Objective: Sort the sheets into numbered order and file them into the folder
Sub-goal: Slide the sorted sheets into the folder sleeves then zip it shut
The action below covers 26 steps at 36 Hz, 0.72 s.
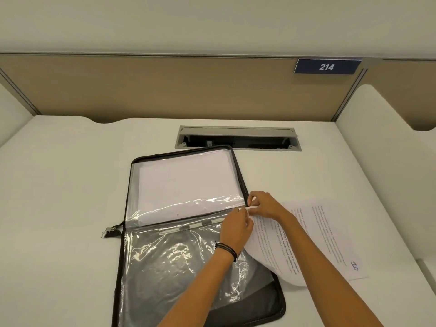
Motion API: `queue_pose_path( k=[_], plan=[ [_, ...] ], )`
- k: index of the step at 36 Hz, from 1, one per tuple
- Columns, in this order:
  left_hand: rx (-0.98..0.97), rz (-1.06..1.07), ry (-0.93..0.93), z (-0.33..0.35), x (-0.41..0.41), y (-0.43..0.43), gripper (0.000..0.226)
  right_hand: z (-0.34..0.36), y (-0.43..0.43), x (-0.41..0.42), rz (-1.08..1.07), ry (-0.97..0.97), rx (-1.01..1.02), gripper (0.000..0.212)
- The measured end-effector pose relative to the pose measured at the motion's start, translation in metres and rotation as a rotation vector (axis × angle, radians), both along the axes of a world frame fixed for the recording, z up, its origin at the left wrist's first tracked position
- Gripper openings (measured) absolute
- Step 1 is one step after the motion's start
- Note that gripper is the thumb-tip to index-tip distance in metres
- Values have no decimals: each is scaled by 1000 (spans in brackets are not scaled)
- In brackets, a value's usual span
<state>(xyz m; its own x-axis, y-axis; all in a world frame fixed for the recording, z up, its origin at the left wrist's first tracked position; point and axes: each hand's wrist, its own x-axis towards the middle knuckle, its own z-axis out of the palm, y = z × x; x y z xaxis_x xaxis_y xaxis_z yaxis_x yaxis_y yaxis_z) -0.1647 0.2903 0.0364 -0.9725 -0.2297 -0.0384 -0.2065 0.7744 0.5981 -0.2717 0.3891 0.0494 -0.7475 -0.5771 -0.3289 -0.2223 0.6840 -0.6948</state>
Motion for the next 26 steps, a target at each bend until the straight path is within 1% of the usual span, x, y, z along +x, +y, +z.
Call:
queue_pose_path(
  k=[2, 4, 7, 10, 13, 16, 19, 22, 24, 26],
  plan=[
    [-7, -18, -18, 0, 2, 0, 13, -2, 3, 1, -7, 16, -20, 19],
    [-18, -48, -40, -2, 5, 0, 17, -5, 6, 2, -11, 43, -39, 21],
    [-30, -76, -68, -6, 10, 0, 22, -6, 13, 4, -30, 125, -31, 23],
    [-37, -92, -78, -9, 14, 1, 25, -2, 24, 8, -84, 162, -66, 17],
    [-38, -101, -56, -9, 16, 2, 27, 6, 37, 16, -99, 95, -73, 8],
    [-54, -114, -48, -8, 19, 3, 28, 13, 51, 31, -34, -14, -16, 2],
    [-40, -138, -31, -9, 20, 6, 33, 10, 64, 47, -11, -88, 26, 4],
    [-40, -172, -20, -8, 23, 10, 37, 3, 76, 61, -28, -102, 31, 10],
    [-67, -213, -8, -7, 25, 13, 35, -1, 82, 71, -40, -107, 30, 15],
    [-90, -270, 5, -7, 26, 15, 29, -4, 88, 81, -26, -123, 14, 15]
  ],
)
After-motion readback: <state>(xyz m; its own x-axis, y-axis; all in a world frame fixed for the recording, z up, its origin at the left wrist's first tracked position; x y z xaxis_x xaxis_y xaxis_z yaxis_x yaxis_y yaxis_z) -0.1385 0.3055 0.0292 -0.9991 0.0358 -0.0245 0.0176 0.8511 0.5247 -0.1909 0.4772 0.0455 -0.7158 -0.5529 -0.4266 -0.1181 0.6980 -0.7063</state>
